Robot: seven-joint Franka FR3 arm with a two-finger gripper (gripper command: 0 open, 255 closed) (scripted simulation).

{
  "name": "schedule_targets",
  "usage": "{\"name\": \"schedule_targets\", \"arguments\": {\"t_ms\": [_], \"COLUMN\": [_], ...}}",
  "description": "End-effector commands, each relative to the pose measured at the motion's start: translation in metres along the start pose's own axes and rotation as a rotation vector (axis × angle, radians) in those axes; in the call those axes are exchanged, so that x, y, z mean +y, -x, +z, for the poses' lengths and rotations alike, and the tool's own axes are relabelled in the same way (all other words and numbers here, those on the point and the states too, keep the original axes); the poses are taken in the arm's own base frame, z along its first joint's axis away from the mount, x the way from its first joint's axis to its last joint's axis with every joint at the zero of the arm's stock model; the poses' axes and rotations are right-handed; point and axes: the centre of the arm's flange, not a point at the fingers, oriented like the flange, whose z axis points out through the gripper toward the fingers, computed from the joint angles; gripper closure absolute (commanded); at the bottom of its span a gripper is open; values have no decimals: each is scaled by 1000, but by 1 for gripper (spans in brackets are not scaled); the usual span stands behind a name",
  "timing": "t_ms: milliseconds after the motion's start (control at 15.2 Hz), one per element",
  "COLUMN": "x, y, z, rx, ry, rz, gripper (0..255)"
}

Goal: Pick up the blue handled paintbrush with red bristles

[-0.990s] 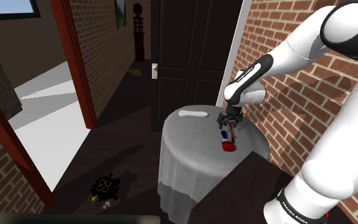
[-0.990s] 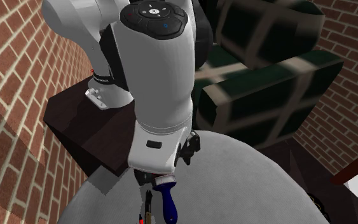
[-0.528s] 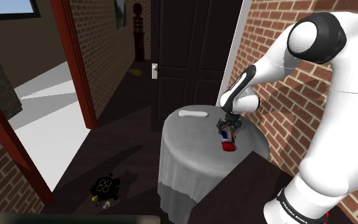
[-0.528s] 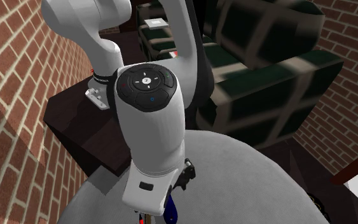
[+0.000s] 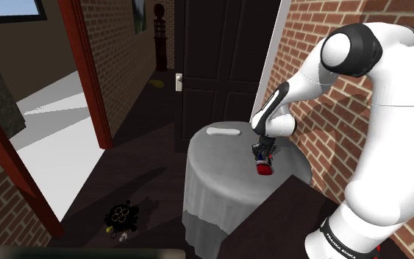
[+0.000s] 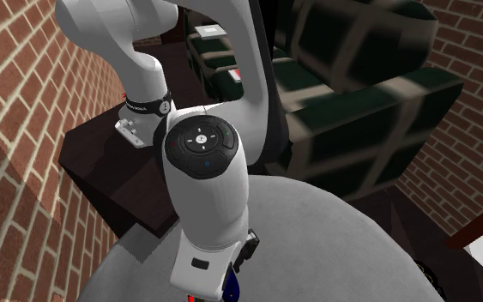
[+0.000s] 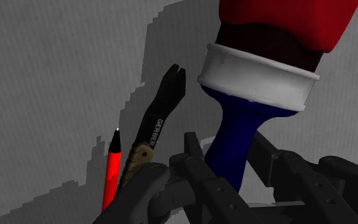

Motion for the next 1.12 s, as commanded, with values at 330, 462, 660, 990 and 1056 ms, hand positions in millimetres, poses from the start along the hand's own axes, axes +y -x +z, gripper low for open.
{"name": "schedule_targets", "arguments": {"t_ms": [330,462,660,990,1056], "x": [0,0,0,-1,-1], "y": [0,-1,-1,-1,-1], "z": [1,-1,-17,-43,-48], "rx": [0,0,0,0,0], "ry": [0,0,0,0,0], "rz": [0,0,0,0,0], "gripper": [255,255,255,255,255]}}
